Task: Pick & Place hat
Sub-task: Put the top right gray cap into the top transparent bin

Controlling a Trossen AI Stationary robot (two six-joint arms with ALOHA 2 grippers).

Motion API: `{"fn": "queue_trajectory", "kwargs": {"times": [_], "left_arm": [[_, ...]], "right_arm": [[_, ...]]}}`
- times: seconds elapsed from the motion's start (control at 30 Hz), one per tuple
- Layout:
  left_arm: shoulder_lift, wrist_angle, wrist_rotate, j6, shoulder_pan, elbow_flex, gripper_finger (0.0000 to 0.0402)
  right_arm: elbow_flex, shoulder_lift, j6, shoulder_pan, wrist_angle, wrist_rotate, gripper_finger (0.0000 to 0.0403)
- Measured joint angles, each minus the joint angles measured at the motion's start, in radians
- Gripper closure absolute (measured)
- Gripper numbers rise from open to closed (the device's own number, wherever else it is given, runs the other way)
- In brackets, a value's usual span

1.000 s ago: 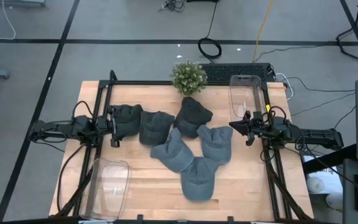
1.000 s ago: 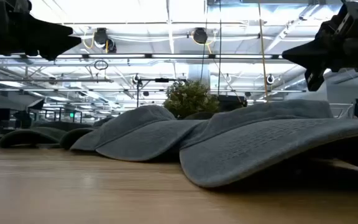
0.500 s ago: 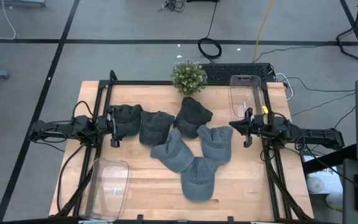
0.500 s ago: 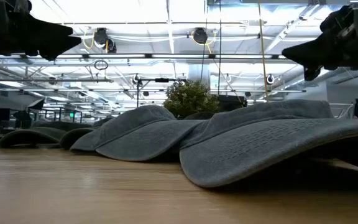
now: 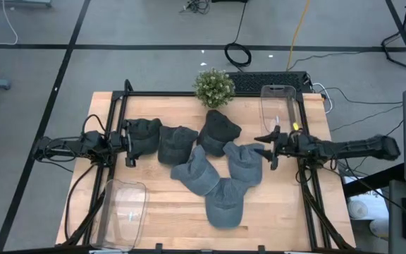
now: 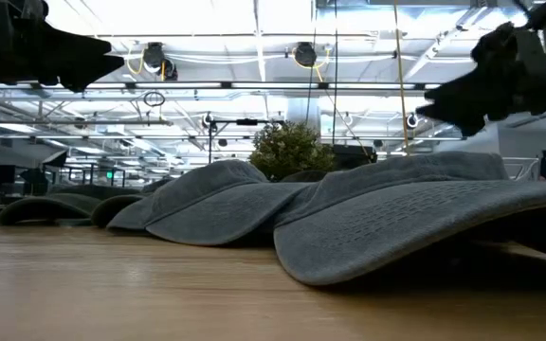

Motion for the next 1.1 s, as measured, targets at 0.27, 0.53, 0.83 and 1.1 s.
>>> {"fn": "queue_trajectory", "kwargs": {"times": [0.27,0.53,0.83,1.1], "left_arm": [[0.000,0.003,0.000,0.000,0.000,0.000,0.0108],[0.000,0.005,0.000,0.000,0.000,0.000,0.0108],[0.000,0.006,0.000,0.000,0.000,0.000,0.0108],[0.000,0.006,0.000,0.000,0.000,0.000,0.0108]], "right_arm": [[0.193,0.388,-0.095,0.174,-0.057,0.162,0.0152],[0.418,0.671,0.022,0.220,-0.478,0.287,0.0157],[0.521,0.717,0.064,0.176,-0.774,0.177,0.0143],[0.647,0.715,0.119,-0.010,-0.960,-0.016,0.0142]]}}
